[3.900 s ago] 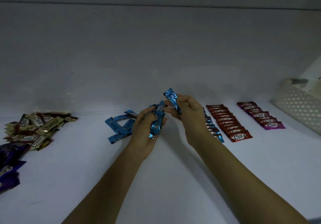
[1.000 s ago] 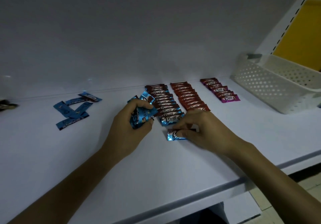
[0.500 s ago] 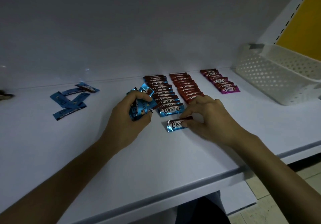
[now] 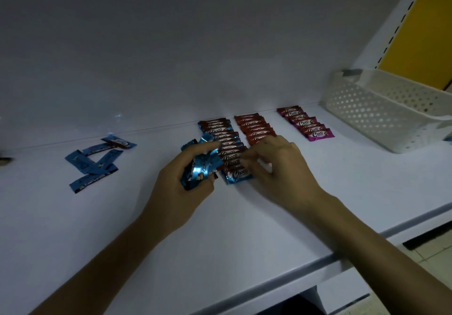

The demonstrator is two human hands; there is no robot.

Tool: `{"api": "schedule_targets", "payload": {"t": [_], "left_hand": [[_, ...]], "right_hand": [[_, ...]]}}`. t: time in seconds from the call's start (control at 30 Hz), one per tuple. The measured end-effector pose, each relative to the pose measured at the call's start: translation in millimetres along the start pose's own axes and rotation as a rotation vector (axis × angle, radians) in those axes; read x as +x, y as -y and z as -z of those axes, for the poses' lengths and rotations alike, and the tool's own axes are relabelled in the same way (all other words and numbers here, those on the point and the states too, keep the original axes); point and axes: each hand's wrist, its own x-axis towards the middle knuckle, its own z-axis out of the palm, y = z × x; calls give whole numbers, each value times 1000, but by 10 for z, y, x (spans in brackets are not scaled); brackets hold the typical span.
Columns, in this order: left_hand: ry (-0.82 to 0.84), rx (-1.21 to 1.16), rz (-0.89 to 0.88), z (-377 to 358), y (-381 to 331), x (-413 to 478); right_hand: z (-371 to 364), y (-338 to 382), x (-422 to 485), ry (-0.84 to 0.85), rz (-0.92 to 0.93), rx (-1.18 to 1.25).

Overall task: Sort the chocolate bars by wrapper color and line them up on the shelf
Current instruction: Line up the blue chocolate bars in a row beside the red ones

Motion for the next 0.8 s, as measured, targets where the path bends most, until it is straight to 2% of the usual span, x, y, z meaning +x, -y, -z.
{"api": "schedule_targets", "payload": {"t": [0.13, 0.23, 0.33, 0.5, 0.67, 0.8], "left_hand": [[19, -67, 29, -31, 43, -2], [-13, -66, -11, 25, 55, 24], [-56, -98, -5, 72, 43, 52], [-77, -127, -15, 84, -33, 54], [-84, -144, 14, 101, -46, 69], [-80, -135, 25, 72, -93, 52]], "right_hand": [[68, 357, 125, 86, -207, 686], [74, 489, 247, 186, -390, 984], [62, 533, 324, 210, -451, 1064], [34, 536, 395, 138, -585, 1101], [-5, 554, 359, 190, -543, 1131], [-8, 528, 334, 159, -554, 1132]]}}
